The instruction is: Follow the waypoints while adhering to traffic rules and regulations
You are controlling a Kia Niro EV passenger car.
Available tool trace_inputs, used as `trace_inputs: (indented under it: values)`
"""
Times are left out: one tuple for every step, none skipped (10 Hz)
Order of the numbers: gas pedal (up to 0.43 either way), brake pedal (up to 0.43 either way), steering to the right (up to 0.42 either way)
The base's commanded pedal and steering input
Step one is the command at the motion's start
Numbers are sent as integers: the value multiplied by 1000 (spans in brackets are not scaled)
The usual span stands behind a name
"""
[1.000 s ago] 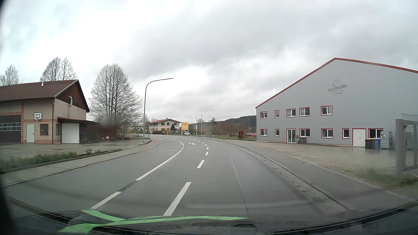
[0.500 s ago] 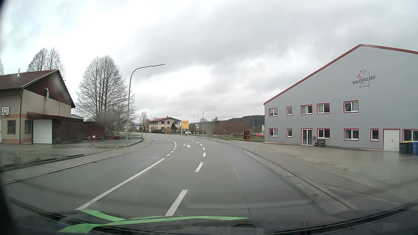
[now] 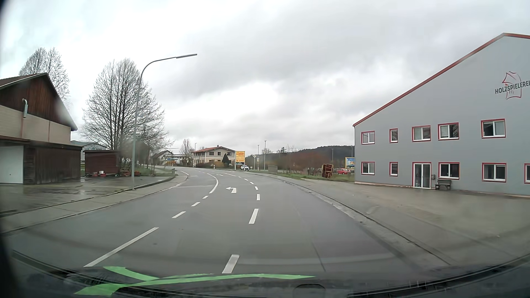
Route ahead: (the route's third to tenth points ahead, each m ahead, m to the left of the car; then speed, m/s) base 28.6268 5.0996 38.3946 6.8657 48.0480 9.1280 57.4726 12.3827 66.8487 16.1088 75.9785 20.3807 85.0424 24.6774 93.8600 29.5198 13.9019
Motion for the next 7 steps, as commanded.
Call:
trace_inputs:
  values:
    - [59, 0, -25]
    - [59, 0, -24]
    - [59, 0, -24]
    - [59, 0, -24]
    - [59, 0, -24]
    - [59, 0, -24]
    - [59, 0, -24]
